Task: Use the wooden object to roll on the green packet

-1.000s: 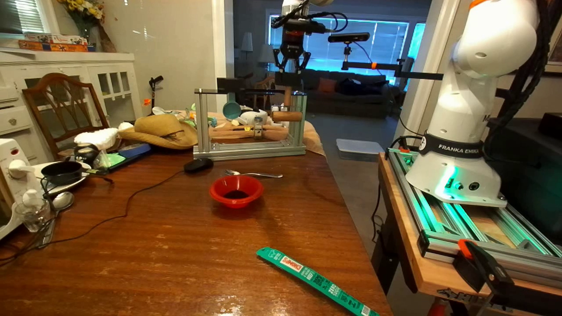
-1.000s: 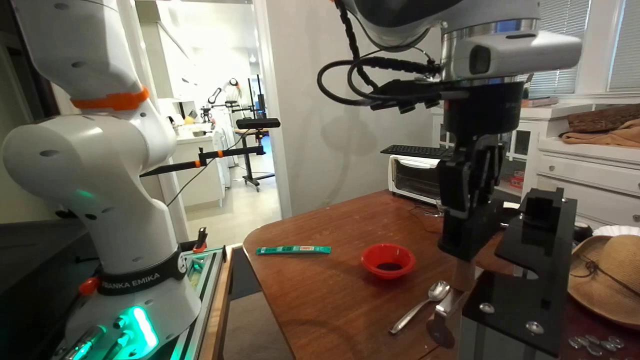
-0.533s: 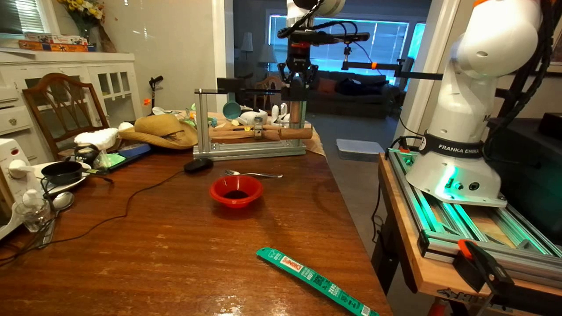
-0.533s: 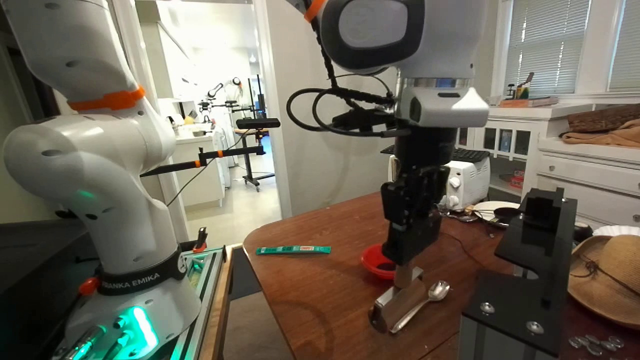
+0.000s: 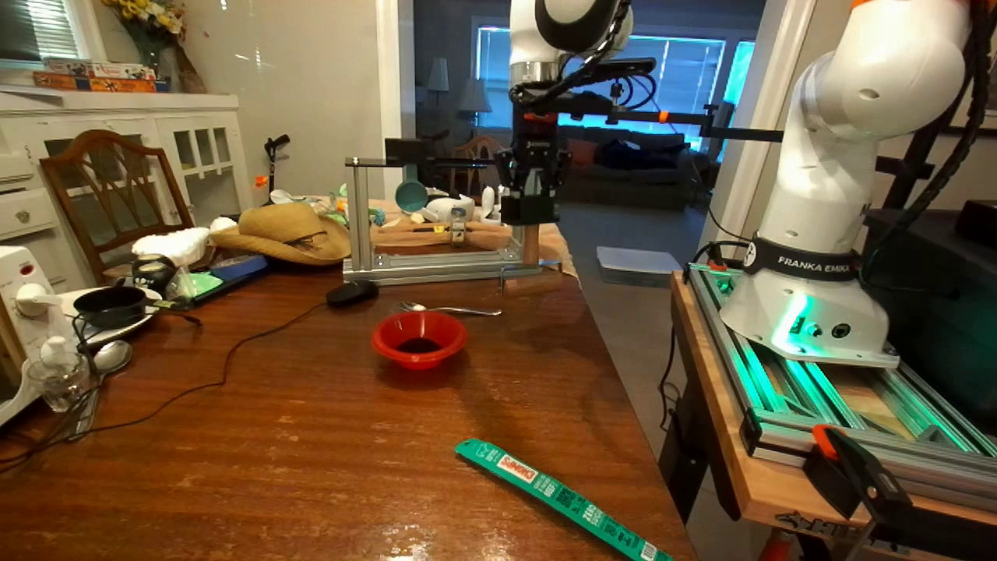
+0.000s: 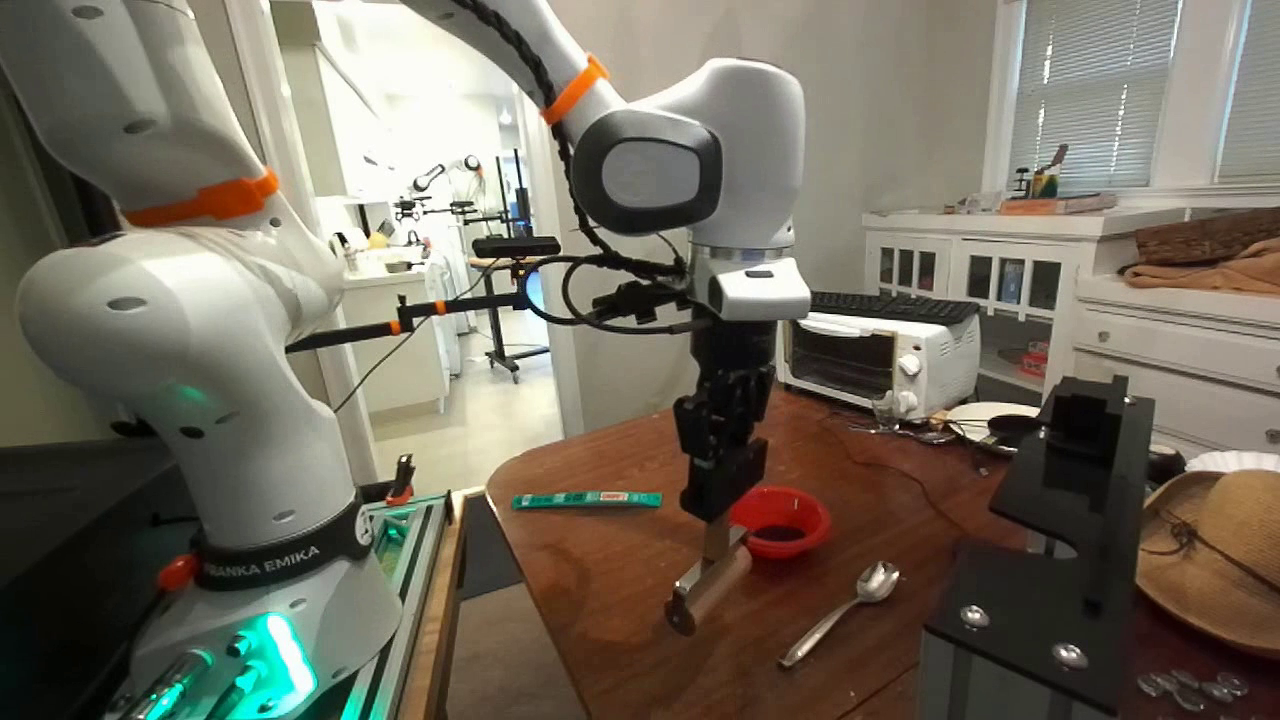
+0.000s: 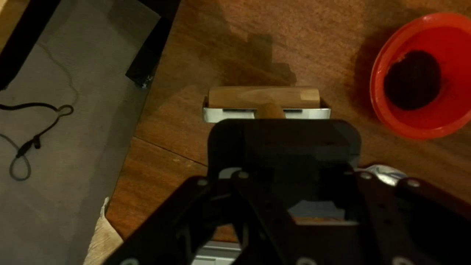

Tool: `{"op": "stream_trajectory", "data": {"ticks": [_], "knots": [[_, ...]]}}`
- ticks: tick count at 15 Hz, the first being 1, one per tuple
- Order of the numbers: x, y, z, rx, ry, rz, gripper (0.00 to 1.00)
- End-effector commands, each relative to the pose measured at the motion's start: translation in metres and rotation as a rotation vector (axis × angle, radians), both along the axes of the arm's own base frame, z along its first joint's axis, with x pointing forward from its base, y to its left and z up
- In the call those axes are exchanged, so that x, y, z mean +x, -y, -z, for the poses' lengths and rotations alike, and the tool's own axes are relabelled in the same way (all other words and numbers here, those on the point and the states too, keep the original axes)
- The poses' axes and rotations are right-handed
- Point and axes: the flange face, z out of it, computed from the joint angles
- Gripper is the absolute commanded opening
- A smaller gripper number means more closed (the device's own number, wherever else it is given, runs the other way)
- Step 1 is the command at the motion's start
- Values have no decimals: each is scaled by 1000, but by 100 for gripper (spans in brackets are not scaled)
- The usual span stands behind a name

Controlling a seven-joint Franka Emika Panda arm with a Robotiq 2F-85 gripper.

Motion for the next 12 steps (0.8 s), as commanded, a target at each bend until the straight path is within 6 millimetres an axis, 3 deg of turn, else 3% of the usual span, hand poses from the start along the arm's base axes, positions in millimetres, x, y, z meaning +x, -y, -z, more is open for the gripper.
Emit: {"op": "stream_trajectory", "data": {"ticks": [1, 4, 5, 8, 9, 10, 12], "knots": [[-24, -47, 8, -22, 48, -46, 22], [-39, -79, 17, -56, 44, -62, 22], [-24, -89, 13, -67, 39, -59, 22], [-28, -113, 11, -67, 39, -92, 22], [-26, -103, 19, -61, 21, -92, 22], [-26, -107, 19, -61, 21, -101, 47], [-27, -106, 21, -60, 17, -98, 47]]}}
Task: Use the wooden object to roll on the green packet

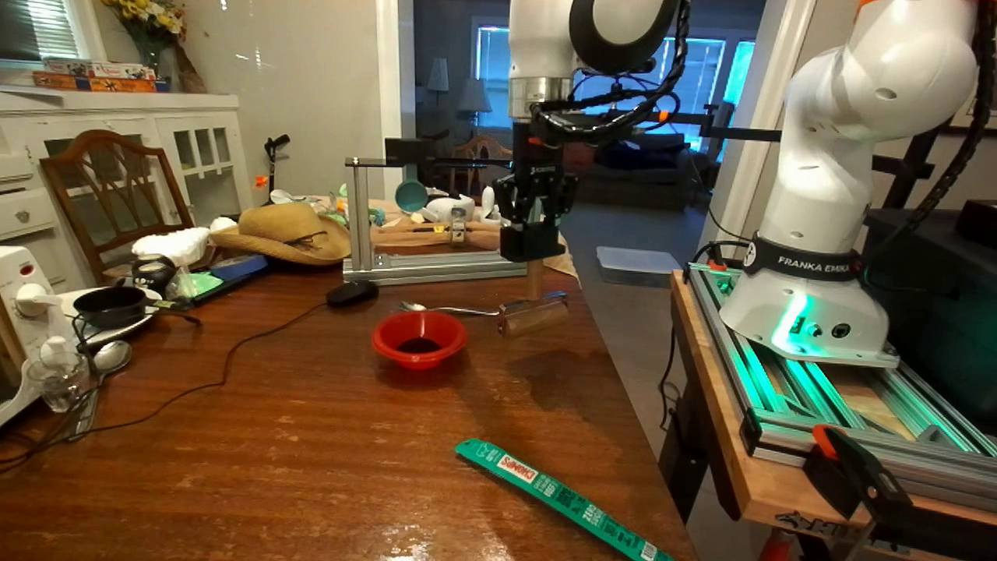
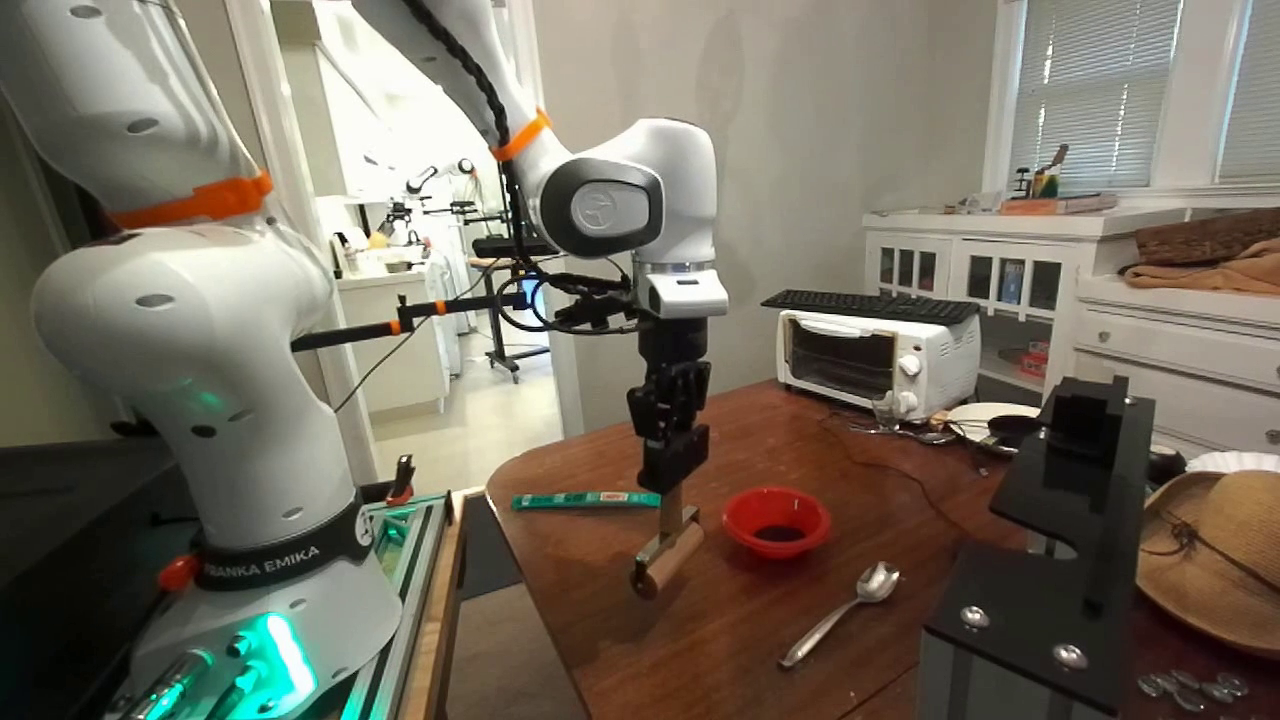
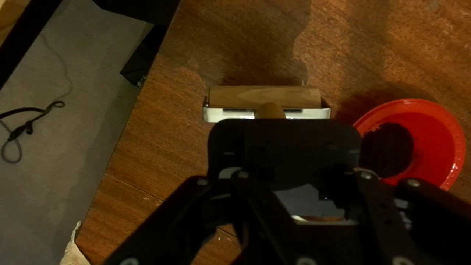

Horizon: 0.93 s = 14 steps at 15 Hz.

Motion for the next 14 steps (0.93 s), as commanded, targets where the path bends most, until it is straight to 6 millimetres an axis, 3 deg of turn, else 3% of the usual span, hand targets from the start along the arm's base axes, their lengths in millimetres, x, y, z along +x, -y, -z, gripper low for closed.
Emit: {"op": "stream_trajectory", "data": {"ticks": [1, 5, 6, 14], "knots": [[0, 2, 0, 1, -2, 3, 47], [0, 2, 0, 1, -3, 5, 47], [2, -8, -2, 12, -18, -25, 22], [-6, -87, -3, 36, -52, -228, 22]]}}
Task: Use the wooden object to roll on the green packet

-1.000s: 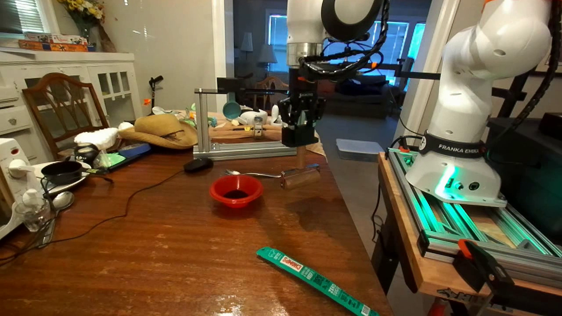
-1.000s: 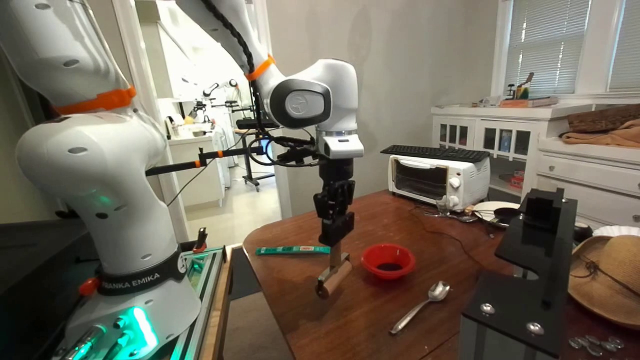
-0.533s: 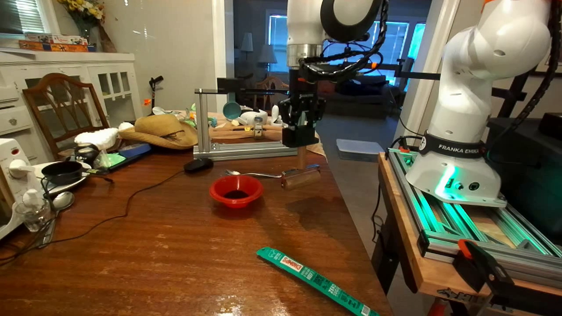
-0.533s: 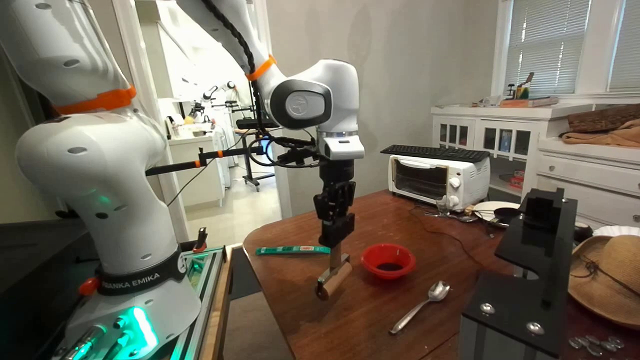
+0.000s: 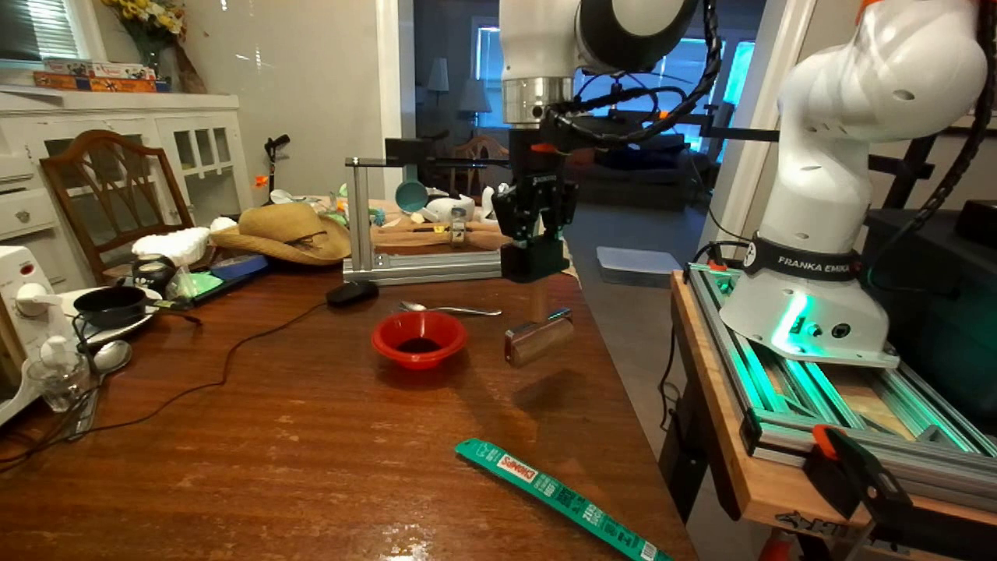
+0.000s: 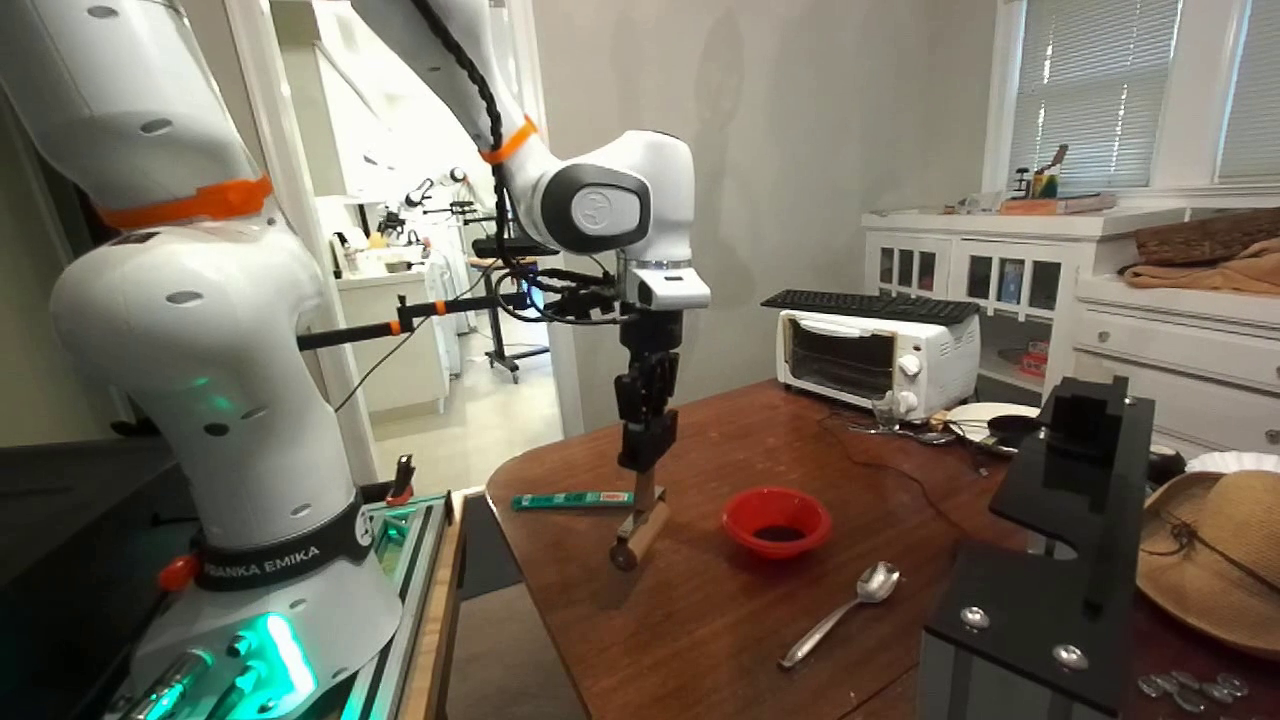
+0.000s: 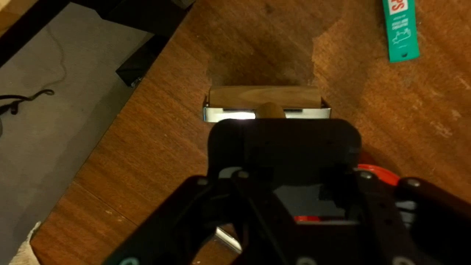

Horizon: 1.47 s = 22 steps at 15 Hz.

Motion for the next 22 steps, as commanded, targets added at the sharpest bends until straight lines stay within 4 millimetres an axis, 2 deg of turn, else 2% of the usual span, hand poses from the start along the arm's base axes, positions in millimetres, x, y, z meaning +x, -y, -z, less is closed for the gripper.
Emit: {"op": "stream_trajectory", "data": {"ticks": [1, 6, 9, 18, 22], "knots": [[1, -38, -6, 31, -18, -61, 22], [-15, -96, -3, 59, -25, -127, 22], [-27, -120, 4, 62, -43, -168, 22], [-43, -172, 24, 69, -89, -266, 22], [-45, -186, 32, 107, -106, -296, 22]]}}
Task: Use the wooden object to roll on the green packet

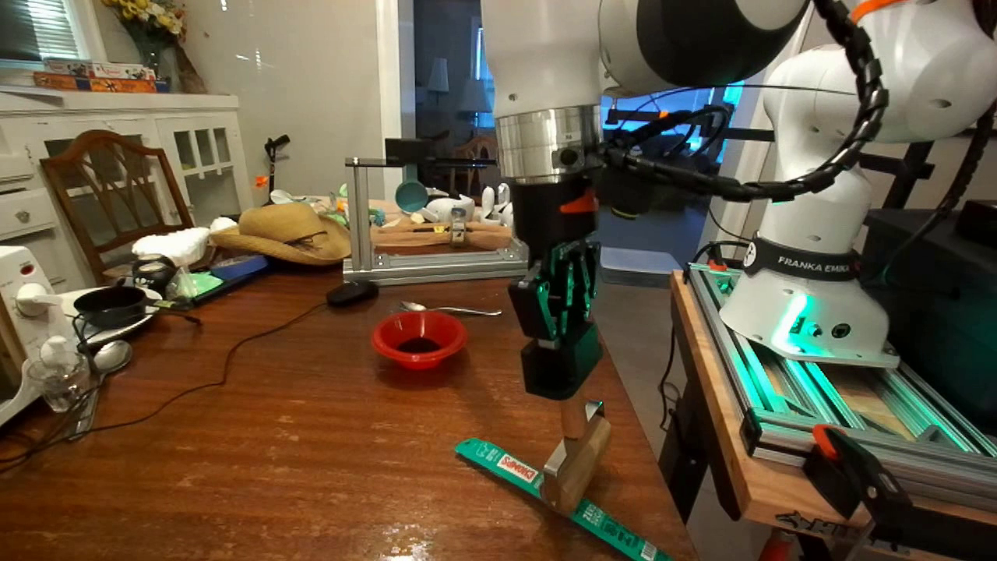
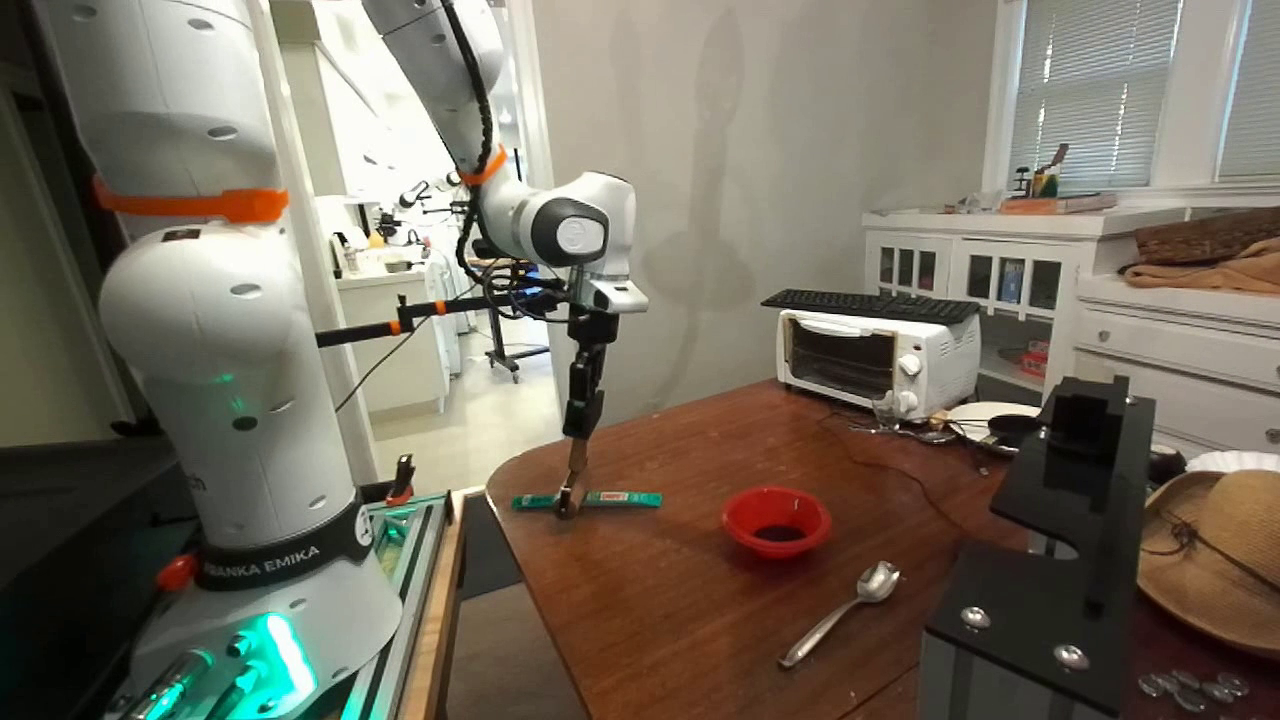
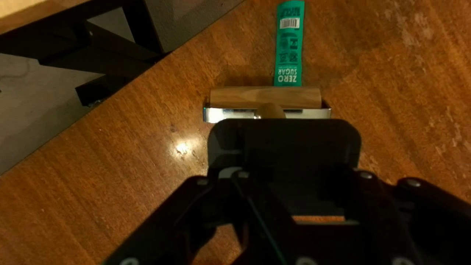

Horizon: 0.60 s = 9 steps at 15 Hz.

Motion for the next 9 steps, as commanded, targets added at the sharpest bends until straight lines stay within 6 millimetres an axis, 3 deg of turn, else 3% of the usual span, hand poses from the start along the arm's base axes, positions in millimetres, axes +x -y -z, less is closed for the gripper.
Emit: {"op": "stream_trajectory", "data": {"ticks": [1, 9], "knots": [[2, -13, 5, 45, -14, -4, 22], [13, -16, 18, 78, -37, -42, 22]]}}
